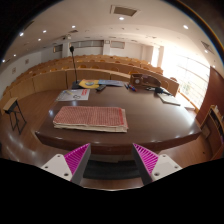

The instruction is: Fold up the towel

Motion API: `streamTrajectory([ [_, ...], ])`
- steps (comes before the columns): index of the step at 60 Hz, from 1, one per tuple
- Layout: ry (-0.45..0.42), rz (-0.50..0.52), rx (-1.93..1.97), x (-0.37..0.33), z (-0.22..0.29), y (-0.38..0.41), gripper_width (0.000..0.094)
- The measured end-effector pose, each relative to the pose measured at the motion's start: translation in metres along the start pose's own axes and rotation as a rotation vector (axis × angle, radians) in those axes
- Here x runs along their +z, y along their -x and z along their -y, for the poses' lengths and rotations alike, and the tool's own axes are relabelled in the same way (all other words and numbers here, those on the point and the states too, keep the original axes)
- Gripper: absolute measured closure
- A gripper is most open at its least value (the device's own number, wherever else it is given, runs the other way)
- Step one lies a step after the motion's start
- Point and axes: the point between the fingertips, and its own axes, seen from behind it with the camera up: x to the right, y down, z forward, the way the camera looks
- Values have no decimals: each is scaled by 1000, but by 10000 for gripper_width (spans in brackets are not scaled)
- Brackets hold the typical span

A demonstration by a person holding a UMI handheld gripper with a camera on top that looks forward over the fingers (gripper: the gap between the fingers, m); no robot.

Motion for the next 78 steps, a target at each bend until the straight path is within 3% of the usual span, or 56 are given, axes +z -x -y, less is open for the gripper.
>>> streamTrajectory([
  [16,-8,166,9,90,33,201,84],
  [26,-5,148,-36,175,58,276,85],
  [36,33,78,-40,235,62,286,97],
  [44,54,53,-59,261,61,289,267],
  [56,32,23,-195,268,65,288,832],
  [65,26,14,-217,268,67,289,889],
  [78,-23,208,-32,231,102,312,894],
])
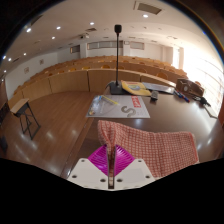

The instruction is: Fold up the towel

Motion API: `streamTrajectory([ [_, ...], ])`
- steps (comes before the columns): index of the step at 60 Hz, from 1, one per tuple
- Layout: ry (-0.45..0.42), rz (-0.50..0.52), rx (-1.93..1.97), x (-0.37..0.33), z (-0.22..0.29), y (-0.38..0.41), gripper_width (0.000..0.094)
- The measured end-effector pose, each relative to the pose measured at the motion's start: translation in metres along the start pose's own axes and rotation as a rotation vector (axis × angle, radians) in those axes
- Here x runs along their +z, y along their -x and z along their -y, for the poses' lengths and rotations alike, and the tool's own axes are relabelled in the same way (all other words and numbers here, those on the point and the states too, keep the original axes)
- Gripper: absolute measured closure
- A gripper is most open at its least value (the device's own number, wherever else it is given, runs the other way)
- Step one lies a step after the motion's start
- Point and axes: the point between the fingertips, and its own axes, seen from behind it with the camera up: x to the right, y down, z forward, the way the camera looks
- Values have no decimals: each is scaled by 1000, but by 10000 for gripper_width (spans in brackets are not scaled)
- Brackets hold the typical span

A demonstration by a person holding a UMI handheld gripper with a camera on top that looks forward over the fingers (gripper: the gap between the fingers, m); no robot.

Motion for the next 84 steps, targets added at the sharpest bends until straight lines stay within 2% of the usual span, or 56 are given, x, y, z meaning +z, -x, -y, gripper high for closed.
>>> streamTrajectory([
  [8,-104,135,167,-43,65,-13,893],
  [15,-172,105,205,-61,91,-77,894],
  [21,-140,31,226,-52,70,-148,893],
  [28,-30,-26,253,-23,24,-207,868],
  [32,11,-48,236,-17,1,-235,708],
  [36,-3,-129,203,-22,-1,-276,533],
  [42,-29,-190,154,-40,5,-315,160],
  [44,-36,-200,143,-47,9,-321,73],
  [46,-45,-201,126,-54,13,-323,95],
  [61,-64,-207,60,-122,35,-300,85],
  [84,-62,-253,37,-249,-6,-218,89],
])
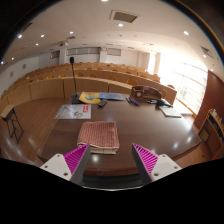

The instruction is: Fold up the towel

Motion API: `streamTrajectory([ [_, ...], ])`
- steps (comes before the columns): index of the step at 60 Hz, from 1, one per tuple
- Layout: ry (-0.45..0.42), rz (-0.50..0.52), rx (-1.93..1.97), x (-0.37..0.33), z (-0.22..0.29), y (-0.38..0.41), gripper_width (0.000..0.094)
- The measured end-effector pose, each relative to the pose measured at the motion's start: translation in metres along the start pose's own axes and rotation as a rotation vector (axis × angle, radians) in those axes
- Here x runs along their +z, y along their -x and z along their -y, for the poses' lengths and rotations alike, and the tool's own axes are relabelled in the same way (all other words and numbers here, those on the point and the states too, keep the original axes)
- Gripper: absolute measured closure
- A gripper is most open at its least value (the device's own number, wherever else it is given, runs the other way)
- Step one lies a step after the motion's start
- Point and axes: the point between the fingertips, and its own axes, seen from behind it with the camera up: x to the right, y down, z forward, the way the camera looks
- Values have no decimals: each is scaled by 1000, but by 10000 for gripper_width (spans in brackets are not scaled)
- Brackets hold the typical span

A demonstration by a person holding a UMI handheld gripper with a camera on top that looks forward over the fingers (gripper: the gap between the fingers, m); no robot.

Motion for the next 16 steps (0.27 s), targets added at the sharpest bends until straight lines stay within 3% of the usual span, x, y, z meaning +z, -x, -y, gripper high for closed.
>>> streamTrajectory([
  [16,-4,-10,-10,-62,-20,18,87],
])
